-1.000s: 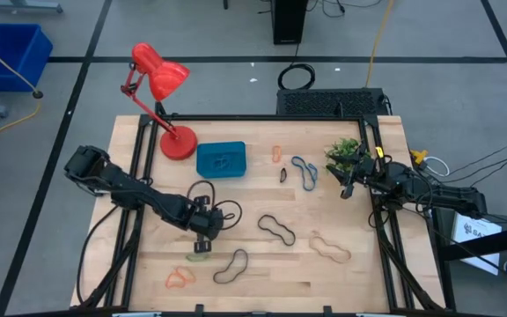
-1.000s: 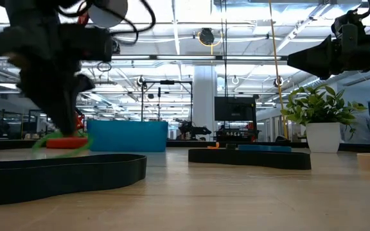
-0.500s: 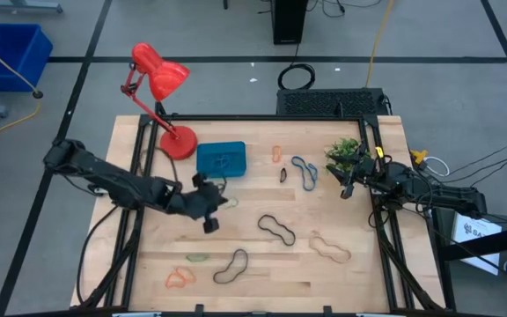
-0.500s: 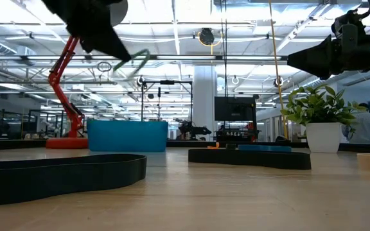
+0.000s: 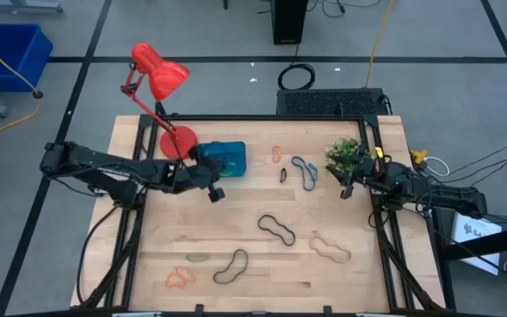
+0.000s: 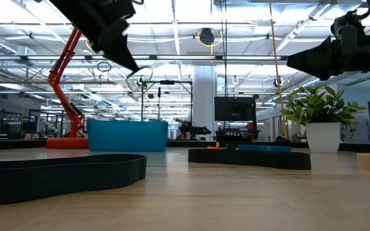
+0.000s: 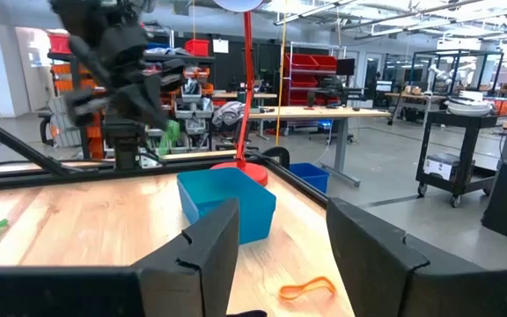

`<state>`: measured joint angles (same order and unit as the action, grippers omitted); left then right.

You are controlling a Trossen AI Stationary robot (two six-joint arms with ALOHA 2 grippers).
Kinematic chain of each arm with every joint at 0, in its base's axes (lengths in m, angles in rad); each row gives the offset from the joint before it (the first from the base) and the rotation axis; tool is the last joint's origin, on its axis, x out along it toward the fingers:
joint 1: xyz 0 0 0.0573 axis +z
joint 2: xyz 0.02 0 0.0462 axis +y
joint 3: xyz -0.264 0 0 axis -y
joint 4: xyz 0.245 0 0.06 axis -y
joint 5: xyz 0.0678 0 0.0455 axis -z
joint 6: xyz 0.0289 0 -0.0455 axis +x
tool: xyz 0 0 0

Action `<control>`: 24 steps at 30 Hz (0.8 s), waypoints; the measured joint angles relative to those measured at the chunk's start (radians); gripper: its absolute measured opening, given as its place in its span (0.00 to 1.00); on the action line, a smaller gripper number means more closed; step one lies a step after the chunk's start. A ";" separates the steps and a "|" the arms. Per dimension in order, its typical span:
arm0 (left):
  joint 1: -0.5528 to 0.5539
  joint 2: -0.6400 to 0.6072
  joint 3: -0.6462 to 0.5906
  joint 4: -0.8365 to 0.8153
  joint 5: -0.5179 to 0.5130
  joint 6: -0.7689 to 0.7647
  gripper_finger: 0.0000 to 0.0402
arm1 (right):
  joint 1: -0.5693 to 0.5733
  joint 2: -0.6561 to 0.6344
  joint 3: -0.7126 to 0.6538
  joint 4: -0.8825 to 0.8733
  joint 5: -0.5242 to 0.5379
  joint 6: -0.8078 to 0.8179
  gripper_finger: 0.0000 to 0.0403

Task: Pick and place rubber bands into bin
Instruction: Put the green rubber band into the blue bin

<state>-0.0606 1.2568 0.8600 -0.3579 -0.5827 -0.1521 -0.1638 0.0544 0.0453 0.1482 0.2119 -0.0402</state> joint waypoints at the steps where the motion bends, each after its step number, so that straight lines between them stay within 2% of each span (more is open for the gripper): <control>1: 0.022 0.000 0.000 -0.008 -0.003 0.004 0.00 | 0.000 0.000 0.000 0.000 0.000 0.000 0.42; 5: 0.099 0.000 0.000 -0.040 0.002 0.005 0.00 | 0.000 0.000 0.000 -0.002 0.000 -0.002 0.42; 13: 0.205 0.002 0.000 -0.081 0.085 -0.033 0.00 | 0.000 0.000 0.000 -0.002 0.000 -0.006 0.42; 24: 0.261 0.187 -0.001 -0.077 0.088 -0.041 0.00 | 0.000 0.002 0.000 -0.004 0.000 -0.010 0.42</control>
<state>0.2000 1.4442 0.8592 -0.4351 -0.4948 -0.1927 -0.1638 0.0563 0.0452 0.1443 0.2123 -0.0498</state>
